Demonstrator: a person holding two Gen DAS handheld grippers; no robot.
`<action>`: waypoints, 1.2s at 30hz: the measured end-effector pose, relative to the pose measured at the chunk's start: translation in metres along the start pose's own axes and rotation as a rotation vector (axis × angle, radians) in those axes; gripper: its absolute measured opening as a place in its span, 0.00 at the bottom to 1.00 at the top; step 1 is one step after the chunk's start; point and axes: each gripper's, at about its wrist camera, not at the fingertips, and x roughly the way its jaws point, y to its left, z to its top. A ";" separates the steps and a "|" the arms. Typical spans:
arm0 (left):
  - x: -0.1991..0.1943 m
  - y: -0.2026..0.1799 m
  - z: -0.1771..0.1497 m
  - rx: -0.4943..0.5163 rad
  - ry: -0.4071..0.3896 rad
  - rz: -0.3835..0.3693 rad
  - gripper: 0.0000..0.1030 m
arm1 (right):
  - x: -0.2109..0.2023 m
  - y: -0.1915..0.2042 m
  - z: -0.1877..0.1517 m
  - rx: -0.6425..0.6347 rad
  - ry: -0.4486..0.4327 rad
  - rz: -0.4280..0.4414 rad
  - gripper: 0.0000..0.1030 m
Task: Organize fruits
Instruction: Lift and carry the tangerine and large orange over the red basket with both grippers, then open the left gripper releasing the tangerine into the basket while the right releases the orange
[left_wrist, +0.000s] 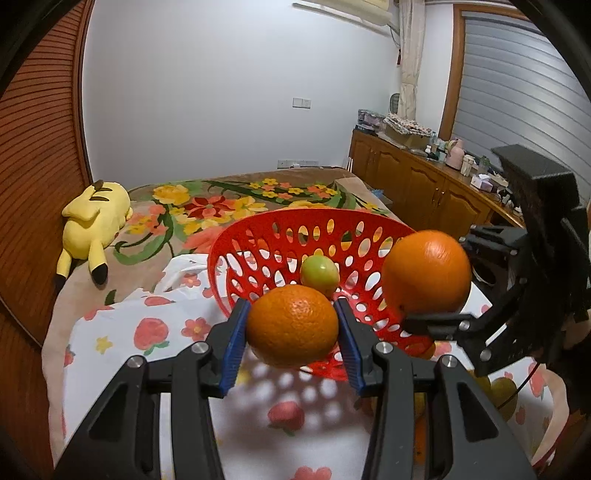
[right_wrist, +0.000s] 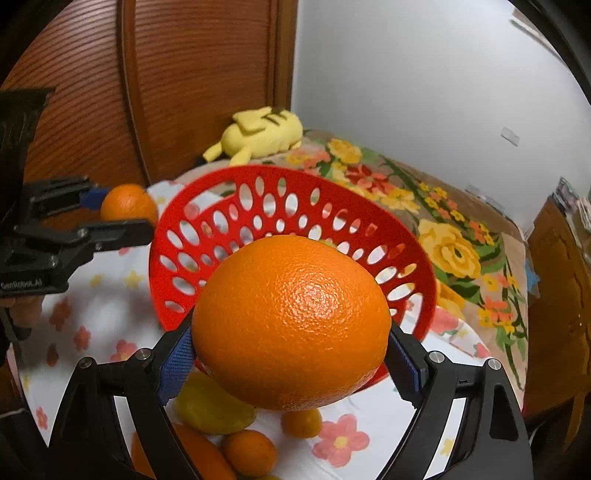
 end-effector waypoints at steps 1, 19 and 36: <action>0.001 0.000 0.000 0.003 0.001 -0.003 0.43 | 0.003 -0.001 0.000 0.002 0.009 0.011 0.88; 0.026 -0.002 0.004 0.020 0.044 0.001 0.43 | 0.037 -0.004 -0.001 -0.032 0.113 -0.014 0.88; 0.033 0.001 0.003 0.018 0.063 0.007 0.43 | 0.058 -0.004 0.003 -0.046 0.168 -0.039 0.89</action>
